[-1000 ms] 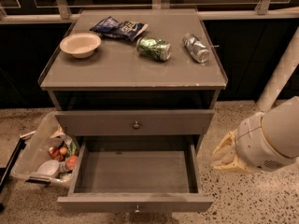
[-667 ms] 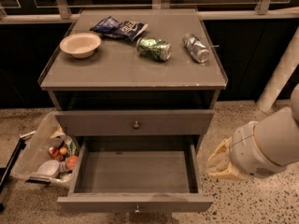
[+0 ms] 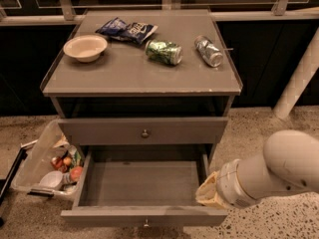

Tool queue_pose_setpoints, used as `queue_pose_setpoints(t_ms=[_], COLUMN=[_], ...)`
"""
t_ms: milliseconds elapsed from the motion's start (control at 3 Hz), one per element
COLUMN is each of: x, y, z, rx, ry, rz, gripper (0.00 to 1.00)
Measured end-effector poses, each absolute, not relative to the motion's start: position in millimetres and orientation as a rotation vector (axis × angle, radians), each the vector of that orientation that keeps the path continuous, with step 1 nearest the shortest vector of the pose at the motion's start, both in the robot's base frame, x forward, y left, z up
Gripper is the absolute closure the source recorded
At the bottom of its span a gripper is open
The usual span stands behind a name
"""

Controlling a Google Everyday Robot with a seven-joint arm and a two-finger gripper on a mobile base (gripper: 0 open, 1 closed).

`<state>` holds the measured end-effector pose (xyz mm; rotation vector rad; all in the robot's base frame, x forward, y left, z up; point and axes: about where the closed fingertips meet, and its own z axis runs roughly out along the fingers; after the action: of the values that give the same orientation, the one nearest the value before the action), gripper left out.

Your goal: Close middle drawer

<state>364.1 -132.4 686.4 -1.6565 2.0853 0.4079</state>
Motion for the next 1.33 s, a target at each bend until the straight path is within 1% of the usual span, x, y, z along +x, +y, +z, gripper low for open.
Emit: queue_pose_setpoints(t_ms=[333,667,1333], x=[394.3,414.9,408.8], y=[-134.8,-147.5,-141.6], z=[638.5,602.4,597.2], rx=[-1.605,-1.56,-1.574], ry=[2.071,2.086,2.08], rz=[0.376,0.4,0.416], gripper=[1.0,1.0,1.0])
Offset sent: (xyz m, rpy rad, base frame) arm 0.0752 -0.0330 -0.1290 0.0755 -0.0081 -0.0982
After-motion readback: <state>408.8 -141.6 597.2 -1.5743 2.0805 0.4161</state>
